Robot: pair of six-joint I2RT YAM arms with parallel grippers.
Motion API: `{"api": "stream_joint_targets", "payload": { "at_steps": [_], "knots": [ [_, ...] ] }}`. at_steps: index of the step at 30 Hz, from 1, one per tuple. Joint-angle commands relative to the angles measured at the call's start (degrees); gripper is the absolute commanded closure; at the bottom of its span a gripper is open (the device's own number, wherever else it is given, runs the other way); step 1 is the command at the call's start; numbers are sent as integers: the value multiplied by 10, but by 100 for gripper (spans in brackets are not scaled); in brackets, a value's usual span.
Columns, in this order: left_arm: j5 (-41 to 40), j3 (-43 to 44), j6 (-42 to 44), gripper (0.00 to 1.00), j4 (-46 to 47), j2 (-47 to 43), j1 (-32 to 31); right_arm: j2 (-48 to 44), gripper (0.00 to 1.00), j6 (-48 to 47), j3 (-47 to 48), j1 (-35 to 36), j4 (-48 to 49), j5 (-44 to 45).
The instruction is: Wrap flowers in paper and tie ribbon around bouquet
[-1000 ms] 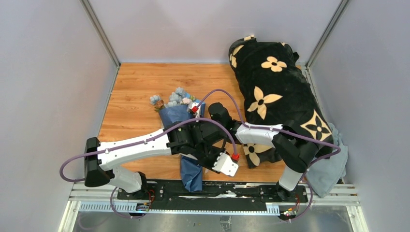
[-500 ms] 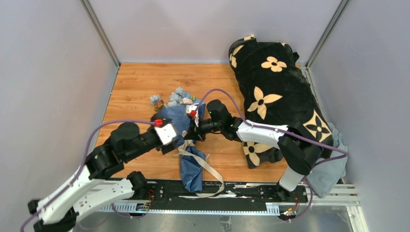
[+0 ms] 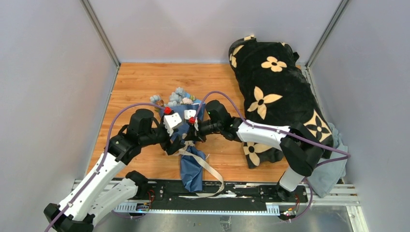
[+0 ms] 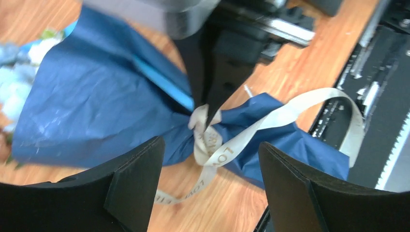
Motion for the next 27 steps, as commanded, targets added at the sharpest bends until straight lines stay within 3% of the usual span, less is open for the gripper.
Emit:
{"api": "stream_joint_targets", "payload": {
  "at_steps": [1, 4, 7, 12, 17, 24, 27],
  "knots": [
    [120, -13, 66, 23, 41, 21, 4, -14, 100, -21, 8, 12, 9, -11],
    [98, -25, 132, 32, 28, 24, 4, -14, 100, -25, 5, 12, 9, -9],
    [64, -22, 124, 43, 30, 36, 5, -14, 100, -26, 1, 14, 13, -19],
    [34, -18, 99, 44, 58, 43, 4, -17, 100, -29, -8, 14, 27, -28],
    [66, -19, 113, 49, 58, 51, 4, -17, 100, -33, -12, 15, 27, -30],
    [65, -2, 118, 66, 50, 56, 4, -16, 100, -42, -15, 16, 24, -40],
    [83, 9, 126, 58, 28, 56, 4, -14, 100, -47, -16, 16, 22, -41]
  ]
}}
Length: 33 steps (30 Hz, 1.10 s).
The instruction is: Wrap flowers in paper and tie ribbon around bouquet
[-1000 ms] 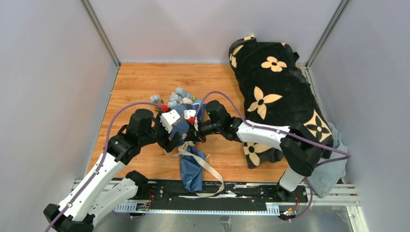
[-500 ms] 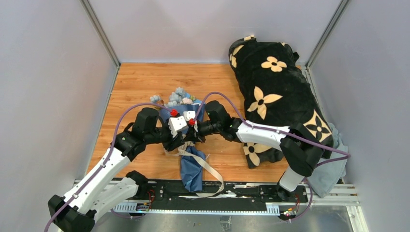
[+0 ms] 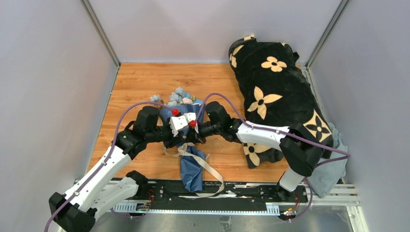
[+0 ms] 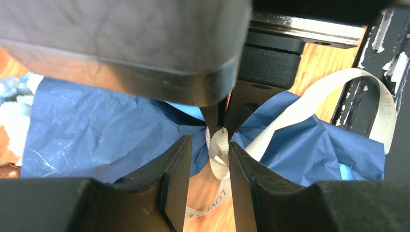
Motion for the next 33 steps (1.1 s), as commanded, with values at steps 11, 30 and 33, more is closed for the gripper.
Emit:
{"api": "stream_joint_targets", "payload": {
  "at_steps": [11, 30, 33],
  "knots": [
    [29, 25, 16, 100, -5, 6, 3, -20, 99, -6, -19, 10, 32, -19],
    [-98, -63, 245, 100, -75, -42, 3, 57, 27, 404, 128, -129, -217, 271],
    [-90, -67, 282, 100, -99, -48, 4, 107, 27, 429, 170, -128, -228, 254]
  ]
}}
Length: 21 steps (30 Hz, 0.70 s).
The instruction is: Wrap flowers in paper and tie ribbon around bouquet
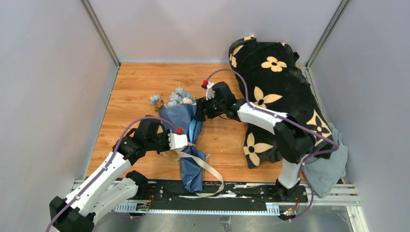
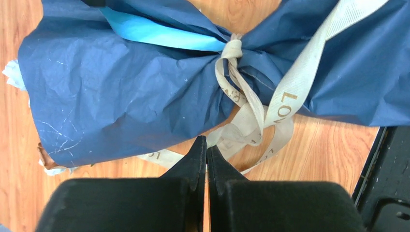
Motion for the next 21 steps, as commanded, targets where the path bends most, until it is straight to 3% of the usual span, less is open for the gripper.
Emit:
{"api": "stream_joint_targets", "payload": {
  "at_steps": [1, 7, 17, 21],
  "knots": [
    [9, -5, 69, 100, -39, -15, 3, 60, 27, 85, 49, 0, -61, -2],
    [15, -23, 108, 100, -25, -11, 3, 110, 31, 117, 48, -1, -30, -6],
    [1, -29, 162, 100, 80, 31, 3, 118, 99, 212, -16, -31, 114, -27],
    [-4, -30, 192, 100, 171, 65, 3, 74, 100, 235, -70, -58, 167, 39]
  ]
}}
